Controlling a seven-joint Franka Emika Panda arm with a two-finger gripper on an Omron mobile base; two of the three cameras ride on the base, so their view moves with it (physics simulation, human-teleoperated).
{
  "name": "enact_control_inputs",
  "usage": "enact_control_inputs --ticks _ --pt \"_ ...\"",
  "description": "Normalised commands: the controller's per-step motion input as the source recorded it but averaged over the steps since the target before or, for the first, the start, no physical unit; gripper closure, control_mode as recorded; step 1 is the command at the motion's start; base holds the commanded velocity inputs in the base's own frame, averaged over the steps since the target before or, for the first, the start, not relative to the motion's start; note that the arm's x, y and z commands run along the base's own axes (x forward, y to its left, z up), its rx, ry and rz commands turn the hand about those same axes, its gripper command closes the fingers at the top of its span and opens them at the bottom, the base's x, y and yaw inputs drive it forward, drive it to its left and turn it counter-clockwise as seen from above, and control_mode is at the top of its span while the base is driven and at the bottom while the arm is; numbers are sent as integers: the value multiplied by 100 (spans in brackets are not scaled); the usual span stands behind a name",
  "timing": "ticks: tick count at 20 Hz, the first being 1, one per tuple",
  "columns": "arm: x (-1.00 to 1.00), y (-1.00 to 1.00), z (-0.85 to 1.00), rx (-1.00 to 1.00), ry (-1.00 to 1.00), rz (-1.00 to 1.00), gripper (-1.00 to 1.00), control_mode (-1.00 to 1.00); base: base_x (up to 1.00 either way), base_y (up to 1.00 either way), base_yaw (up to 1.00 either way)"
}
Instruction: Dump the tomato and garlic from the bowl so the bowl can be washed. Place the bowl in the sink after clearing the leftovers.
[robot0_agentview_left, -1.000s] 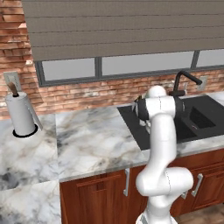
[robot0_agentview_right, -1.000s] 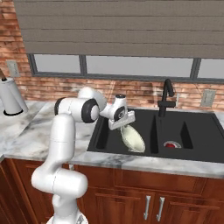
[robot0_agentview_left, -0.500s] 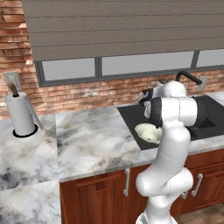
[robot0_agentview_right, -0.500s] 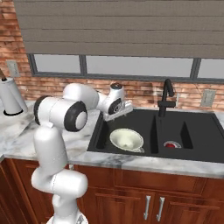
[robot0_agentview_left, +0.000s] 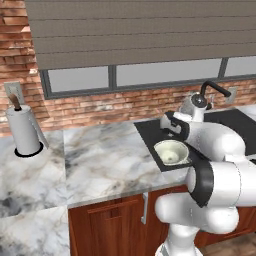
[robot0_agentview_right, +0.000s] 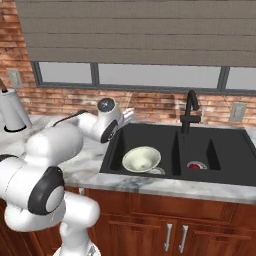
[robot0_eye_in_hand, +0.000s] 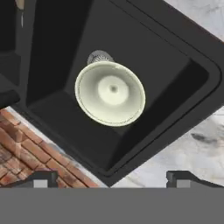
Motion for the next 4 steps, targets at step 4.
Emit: enact_control_inputs --ticks 4 --pt "-100 92 100 -8 -45 -8 -100 -100 0 0 0"
